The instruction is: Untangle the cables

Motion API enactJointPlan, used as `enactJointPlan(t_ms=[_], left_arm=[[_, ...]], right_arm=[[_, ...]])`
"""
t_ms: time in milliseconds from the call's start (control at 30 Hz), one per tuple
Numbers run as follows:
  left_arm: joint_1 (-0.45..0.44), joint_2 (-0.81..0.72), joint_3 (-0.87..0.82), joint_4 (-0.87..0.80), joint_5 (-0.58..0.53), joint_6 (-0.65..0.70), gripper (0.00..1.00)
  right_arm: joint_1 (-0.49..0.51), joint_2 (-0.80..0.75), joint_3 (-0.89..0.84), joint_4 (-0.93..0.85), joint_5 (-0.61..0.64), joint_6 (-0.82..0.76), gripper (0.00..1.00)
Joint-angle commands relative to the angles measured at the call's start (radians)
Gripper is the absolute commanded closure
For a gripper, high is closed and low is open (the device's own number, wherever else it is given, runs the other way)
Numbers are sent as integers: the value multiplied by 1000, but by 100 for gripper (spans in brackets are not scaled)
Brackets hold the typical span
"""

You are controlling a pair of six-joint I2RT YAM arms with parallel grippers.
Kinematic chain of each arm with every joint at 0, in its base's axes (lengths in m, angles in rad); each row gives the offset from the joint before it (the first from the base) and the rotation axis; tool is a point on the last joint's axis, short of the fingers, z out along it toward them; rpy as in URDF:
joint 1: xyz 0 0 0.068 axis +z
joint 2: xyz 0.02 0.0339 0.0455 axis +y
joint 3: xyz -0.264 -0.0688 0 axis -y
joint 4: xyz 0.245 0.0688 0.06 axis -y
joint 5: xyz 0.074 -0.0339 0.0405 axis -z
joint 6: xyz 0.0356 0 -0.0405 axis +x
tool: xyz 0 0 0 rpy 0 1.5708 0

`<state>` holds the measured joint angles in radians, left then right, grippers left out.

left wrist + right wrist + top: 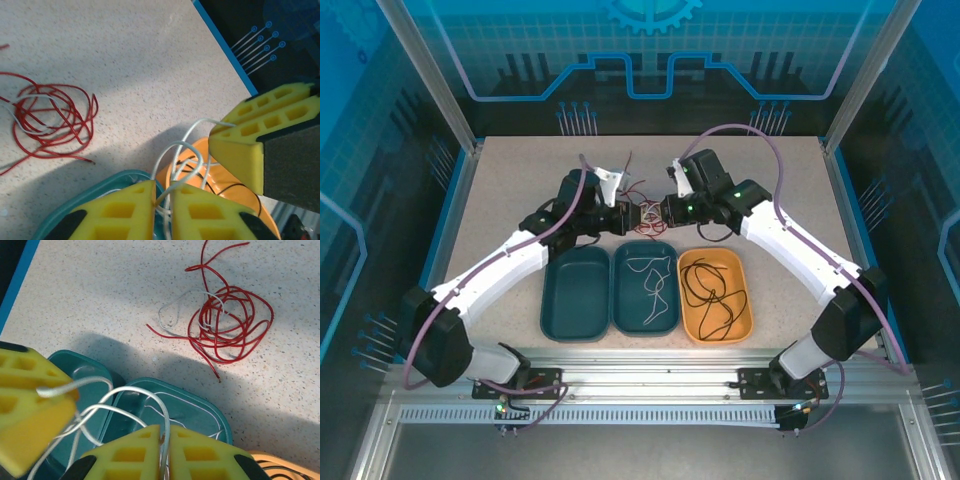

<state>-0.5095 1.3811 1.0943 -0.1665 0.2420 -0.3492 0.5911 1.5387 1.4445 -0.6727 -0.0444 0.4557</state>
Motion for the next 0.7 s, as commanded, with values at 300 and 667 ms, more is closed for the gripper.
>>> enactJointPlan(t_ms=[300,667], left_arm=[[-3,-122,-47,63,-151,-40,100],[-2,-255,-120,46,-270,-52,100]], right_arm=[[12,-58,-36,-45,137,30,82],[-52,-147,-129,-75,333,130,85]])
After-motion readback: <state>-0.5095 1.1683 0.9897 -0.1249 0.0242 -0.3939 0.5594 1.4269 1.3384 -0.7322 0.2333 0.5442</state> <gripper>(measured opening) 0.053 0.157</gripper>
